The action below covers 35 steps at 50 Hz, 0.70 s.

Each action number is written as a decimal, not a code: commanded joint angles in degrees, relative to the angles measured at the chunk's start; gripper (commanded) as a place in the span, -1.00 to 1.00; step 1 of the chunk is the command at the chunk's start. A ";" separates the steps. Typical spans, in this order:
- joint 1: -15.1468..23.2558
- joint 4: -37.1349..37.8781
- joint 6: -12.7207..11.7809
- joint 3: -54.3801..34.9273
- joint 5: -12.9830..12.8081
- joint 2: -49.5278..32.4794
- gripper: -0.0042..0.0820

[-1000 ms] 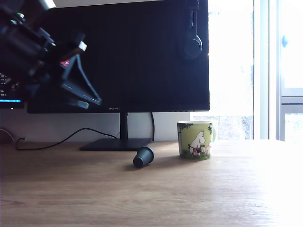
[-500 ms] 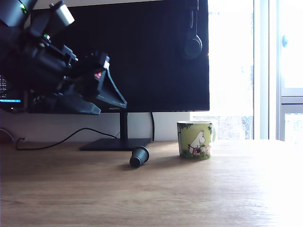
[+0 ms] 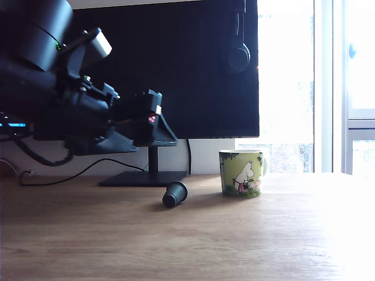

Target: Pick up the coffee capsules from the table one by one and drop them inside the nearest coffee cup

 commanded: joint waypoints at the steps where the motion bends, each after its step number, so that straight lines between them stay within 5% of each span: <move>1: -0.48 2.19 0.42 -0.90 -0.28 2.47 0.69; 15: -0.55 8.50 0.35 -0.87 -2.80 8.87 0.69; 35: -0.55 11.45 -0.04 -0.76 -2.99 14.93 0.69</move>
